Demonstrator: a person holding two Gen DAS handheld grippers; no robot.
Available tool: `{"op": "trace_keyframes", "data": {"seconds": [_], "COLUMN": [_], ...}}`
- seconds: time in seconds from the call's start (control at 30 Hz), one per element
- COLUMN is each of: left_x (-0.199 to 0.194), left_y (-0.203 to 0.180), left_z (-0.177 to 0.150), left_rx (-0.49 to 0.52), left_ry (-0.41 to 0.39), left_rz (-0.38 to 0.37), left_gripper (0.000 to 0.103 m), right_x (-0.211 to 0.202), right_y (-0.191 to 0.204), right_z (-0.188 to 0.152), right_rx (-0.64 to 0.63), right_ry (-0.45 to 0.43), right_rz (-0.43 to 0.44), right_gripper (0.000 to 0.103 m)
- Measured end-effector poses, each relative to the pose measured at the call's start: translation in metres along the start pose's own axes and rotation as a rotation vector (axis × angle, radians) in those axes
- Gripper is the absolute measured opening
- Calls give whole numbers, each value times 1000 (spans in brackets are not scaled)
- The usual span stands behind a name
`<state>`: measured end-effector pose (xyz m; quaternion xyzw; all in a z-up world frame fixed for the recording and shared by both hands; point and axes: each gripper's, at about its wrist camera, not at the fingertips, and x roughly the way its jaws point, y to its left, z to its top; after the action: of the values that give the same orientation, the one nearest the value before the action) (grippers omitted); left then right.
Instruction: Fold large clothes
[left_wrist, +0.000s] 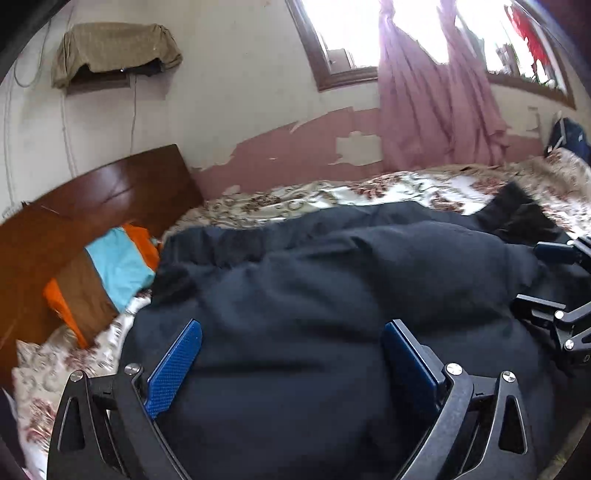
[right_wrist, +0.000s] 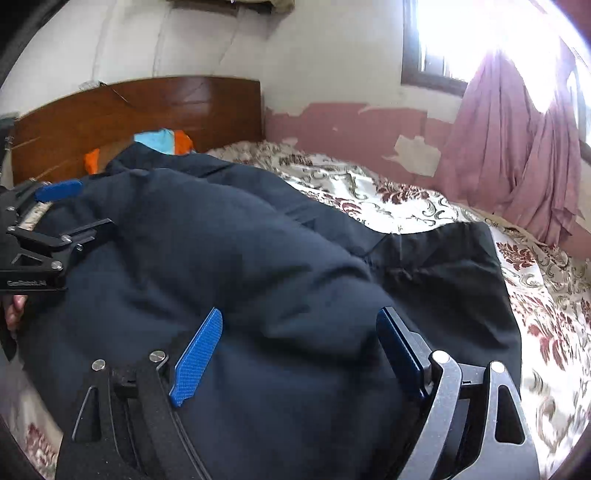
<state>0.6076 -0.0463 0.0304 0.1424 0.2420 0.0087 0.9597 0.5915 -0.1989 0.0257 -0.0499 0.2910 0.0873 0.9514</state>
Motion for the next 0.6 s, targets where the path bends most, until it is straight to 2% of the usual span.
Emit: {"op": "trace_keyframes", "data": {"seconds": [0.1,0.2,0.23,0.33,0.37,0.43,0.6], "left_x": [25,46,52,68,80,94,112], "left_y": [8,23,28,41,50,60,61], "left_z": [16,25,28,29,27,21,11], "left_rx": [-19,-77,-91,-128,-170,-234,-295], "left_ry": [44,98,108,141,188,241,285], "left_rz": [57,88,100,122,69,4,-41], "left_gripper": [103,103,103,103,103,103,103], "right_x": [20,41,45,65,73,82,95], "right_y": [-14,-37,-43,-70,-79,-87,-92], "right_z": [11,20,20,16,10,0,-20], "right_rx": [43,98,119,243,296,356,420], "right_ry": [16,46,54,103,120,115,88], "right_rz": [-47,-150,-160,-104,-51,-2,77], "right_gripper": [81,81,81,81,81,81,82]}}
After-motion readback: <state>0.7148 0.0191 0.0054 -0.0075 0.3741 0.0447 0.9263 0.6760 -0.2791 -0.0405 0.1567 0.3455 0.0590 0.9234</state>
